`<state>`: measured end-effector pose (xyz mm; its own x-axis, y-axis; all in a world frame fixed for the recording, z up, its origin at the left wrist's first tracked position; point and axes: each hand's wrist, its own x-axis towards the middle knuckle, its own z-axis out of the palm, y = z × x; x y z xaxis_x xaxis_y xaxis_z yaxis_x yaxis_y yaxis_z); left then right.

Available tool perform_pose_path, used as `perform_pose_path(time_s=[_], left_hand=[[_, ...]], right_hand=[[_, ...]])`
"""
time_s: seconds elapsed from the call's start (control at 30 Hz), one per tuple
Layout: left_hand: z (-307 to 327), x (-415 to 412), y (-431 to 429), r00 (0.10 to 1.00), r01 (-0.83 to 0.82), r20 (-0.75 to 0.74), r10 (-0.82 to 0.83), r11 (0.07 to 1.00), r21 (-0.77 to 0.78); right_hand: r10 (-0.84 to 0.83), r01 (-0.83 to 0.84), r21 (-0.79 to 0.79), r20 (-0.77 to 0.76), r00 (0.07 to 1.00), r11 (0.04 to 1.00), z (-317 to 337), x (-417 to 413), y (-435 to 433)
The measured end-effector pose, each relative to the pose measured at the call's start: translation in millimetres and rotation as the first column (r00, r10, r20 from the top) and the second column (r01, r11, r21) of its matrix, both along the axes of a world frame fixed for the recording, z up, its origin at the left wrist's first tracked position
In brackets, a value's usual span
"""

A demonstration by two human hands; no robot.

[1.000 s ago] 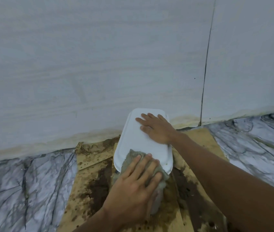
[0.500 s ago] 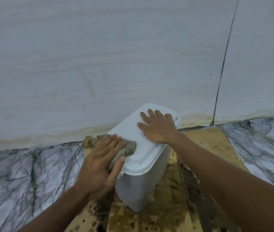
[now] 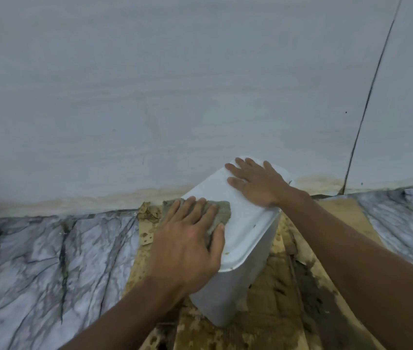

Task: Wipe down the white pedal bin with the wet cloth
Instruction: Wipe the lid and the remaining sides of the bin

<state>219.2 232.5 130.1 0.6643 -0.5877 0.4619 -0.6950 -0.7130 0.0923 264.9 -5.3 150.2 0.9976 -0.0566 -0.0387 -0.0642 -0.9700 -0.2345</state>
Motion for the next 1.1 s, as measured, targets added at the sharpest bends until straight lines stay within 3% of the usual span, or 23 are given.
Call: perform_pose_path(time_s=[0.33,0.5,0.57,0.67,0.8,0.97,1.1], left_hand=[[-5.8,-15.6,29.5,0.995,0.095,-0.022,-0.099,0.987,-0.127],[9.4,-2.8,19.4,0.964,0.089,-0.245,-0.107,0.992,-0.084],[14.9,-6.9,-2.5,0.965,0.059,-0.253,-0.067,0.997,-0.041],[11.7,-22.1,-36.1,0.987,-0.003,-0.16,0.011,0.999,0.051],[7.3,-3.5,-37.8,0.996,0.065,-0.07,-0.059,0.993,0.095],[16.2,38.0,-29.3,0.988,0.102,-0.116,-0.101,0.995,0.0],[24.1,70.5,-29.1,0.974,0.17,-0.165,-0.158,0.983,0.065]], right_hand=[[-0.19,0.192,-0.059,0.036,0.981,0.98,2.1,-61.5,26.5],[-0.351,0.351,-0.034,0.0,0.936,0.936,-1.6,-82.4,24.1],[-0.388,0.388,0.001,-0.036,0.921,0.922,-4.2,-84.2,9.7],[-0.392,0.394,0.028,-0.066,0.918,0.919,-8.8,-84.2,-6.1],[-0.32,0.319,-0.055,-0.011,0.947,0.946,-8.4,-78.7,-20.6],[-0.27,0.269,-0.026,-0.051,0.962,0.963,-6.9,-67.3,-28.0],[-0.333,0.336,-0.001,-0.137,0.933,0.942,-1.0,-68.7,-14.8]])
